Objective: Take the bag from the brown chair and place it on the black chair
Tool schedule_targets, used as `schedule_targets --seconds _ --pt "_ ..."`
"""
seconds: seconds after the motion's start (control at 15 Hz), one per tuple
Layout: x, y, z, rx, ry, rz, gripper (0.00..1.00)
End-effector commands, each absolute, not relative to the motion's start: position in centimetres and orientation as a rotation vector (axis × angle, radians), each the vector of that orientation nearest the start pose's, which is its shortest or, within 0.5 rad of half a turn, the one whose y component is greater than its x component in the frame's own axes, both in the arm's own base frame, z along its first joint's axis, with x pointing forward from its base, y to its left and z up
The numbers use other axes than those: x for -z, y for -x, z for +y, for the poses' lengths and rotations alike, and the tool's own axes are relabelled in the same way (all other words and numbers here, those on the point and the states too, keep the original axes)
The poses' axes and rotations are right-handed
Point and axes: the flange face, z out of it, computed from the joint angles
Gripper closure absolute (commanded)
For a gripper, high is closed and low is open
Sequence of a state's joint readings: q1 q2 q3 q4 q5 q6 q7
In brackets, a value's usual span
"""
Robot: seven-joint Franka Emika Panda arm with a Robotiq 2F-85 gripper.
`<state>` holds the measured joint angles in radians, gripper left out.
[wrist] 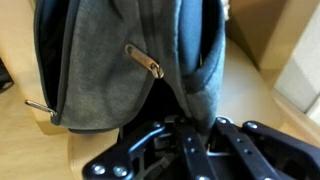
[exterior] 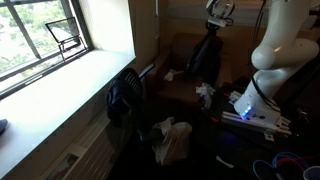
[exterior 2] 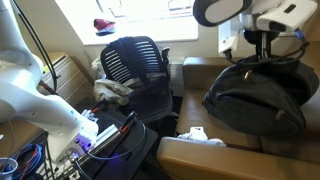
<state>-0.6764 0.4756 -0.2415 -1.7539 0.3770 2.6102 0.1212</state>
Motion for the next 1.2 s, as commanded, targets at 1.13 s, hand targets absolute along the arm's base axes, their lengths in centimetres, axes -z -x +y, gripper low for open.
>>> schedule_targets --seconds 1.13 --pt "-49.0 -43.6 -30.5 1.002 3.008 0.808 0.96"
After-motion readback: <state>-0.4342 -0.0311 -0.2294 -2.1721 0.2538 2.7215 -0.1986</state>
